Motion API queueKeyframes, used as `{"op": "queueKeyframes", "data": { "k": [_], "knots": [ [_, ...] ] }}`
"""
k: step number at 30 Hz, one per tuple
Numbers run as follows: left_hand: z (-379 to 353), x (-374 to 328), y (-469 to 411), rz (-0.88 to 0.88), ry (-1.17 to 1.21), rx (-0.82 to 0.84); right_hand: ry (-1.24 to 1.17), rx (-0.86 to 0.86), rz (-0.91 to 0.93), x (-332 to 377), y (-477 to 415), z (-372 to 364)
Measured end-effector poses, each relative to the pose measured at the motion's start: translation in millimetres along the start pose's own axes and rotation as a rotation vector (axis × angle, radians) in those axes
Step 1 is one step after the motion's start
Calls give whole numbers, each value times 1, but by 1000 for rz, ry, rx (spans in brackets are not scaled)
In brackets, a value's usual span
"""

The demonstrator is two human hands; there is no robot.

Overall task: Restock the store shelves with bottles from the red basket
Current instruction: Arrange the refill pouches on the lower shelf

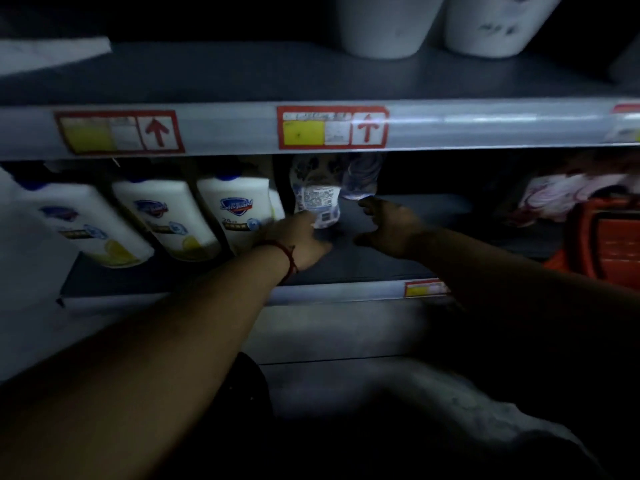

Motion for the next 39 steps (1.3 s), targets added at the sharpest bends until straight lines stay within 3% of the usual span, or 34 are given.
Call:
{"op": "queueKeyframes", "data": {
  "k": [4,12,22,31,39],
  "knots": [
    [11,-73,27,-138,-15,44,129,-42,72,-15,63,55],
    [0,-217,56,-361,4,95,109,-190,89,-80,168,156],
    [-106,-348,29,-542,84,261,-83,-341,-186,-242,225,209],
    [-225,-408,8,-612,106,392,-59,-359,-484,-380,254,219],
    [-300,-409,-18,-571,-25,471,-9,-228,-508,-418,231,206]
  ]
}}
Point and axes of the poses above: each hand's wrist, its own y-axis away from the middle knuckle, its own z-axis out of the back of the hand, x = y × z, the point moved 6 cm from there along -y, towards the middle knuckle, and after that the axes turned 15 degrees about -z, right-handed, at the moved point
